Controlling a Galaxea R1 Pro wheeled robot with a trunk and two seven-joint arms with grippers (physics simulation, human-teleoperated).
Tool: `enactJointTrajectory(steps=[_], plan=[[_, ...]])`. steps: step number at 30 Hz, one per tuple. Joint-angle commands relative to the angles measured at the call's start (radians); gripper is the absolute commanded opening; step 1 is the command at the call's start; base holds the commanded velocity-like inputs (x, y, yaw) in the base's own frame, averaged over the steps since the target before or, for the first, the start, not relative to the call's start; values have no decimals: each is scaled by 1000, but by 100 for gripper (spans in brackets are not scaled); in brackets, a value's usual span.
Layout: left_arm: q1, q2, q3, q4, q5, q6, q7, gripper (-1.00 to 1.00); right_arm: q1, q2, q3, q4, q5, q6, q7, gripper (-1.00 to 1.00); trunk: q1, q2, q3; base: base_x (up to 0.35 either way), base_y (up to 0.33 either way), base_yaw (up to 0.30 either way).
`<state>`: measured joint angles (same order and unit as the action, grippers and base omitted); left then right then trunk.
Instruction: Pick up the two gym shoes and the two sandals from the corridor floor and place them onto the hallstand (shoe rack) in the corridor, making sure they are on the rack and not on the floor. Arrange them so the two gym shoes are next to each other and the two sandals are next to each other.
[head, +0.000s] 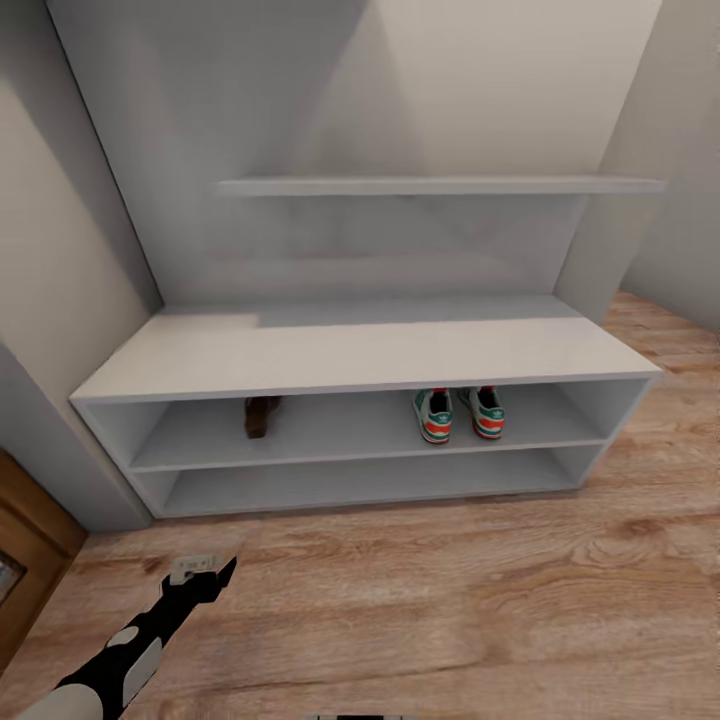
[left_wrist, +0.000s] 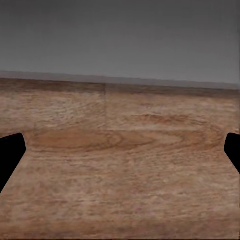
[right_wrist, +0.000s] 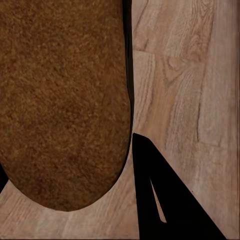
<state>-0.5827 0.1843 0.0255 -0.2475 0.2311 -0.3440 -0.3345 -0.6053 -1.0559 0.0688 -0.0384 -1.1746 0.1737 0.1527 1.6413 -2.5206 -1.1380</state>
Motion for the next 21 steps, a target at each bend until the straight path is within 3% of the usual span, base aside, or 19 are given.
enactJointTrajectory(steps=[1,14,21], plan=[[-1,0,2,3,8,0,-9,100,-2,-1,7,2,-11,4,2,-100,-1,0,-1,-312,109,0],[-1,0,2,5,8,0,-10,100,-2,-1,7,2,-11,4,2,-100,-1,0,-1,-298,161,0],[0,-1,2,5,7,0,-10,100,-2,-1,8,2,-11,4,2,-100,-1,0,-1,-322,40,0]])
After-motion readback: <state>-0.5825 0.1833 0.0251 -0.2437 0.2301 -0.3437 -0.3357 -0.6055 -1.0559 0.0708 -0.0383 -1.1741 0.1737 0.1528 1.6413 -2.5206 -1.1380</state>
